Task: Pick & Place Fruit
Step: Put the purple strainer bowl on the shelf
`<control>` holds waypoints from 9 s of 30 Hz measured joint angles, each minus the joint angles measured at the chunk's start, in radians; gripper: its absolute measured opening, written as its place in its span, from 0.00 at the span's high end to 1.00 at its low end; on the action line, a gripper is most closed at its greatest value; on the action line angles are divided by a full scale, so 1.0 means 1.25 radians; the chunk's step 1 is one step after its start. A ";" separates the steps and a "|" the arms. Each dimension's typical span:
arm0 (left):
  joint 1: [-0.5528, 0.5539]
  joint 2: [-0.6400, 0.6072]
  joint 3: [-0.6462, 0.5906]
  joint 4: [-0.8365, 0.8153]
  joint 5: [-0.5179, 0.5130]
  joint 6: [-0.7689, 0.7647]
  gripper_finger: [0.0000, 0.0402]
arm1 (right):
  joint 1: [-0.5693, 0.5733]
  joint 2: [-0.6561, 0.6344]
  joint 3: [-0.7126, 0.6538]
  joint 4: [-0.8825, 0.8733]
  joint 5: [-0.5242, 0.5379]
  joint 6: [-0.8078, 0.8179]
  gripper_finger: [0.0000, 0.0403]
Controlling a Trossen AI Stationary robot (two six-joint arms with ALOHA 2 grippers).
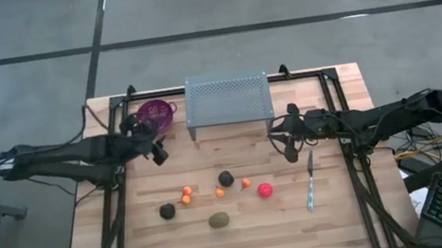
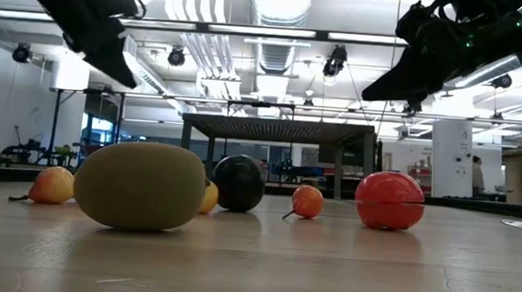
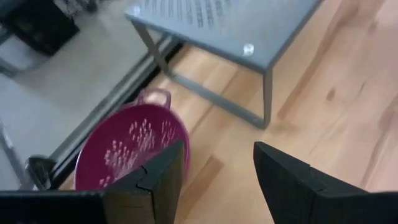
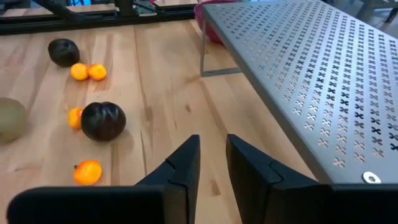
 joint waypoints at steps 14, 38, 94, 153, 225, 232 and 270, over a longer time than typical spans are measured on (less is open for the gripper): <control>0.073 0.066 0.090 -0.086 0.086 0.036 0.51 | -0.002 0.001 -0.001 0.000 0.000 -0.045 0.82; 0.396 0.222 0.090 -0.106 0.278 0.176 0.51 | -0.002 0.001 -0.001 0.000 0.000 -0.042 0.79; 0.413 0.227 0.104 -0.177 0.277 0.205 0.51 | -0.002 0.000 0.000 0.066 0.000 -0.053 0.55; 0.429 0.424 0.177 -0.149 0.318 0.144 0.53 | -0.049 0.000 0.000 0.041 0.000 -0.048 0.61; 0.428 0.407 0.124 -0.113 0.323 0.225 0.98 | -0.049 0.000 0.000 0.042 0.000 -0.090 0.77; 0.426 0.365 0.194 -0.180 0.327 0.203 0.98 | -0.049 0.000 0.000 0.042 0.000 -0.090 0.82; 0.311 0.550 0.784 -0.371 0.397 0.380 0.98 | -0.049 0.000 0.000 0.043 0.000 -0.083 0.80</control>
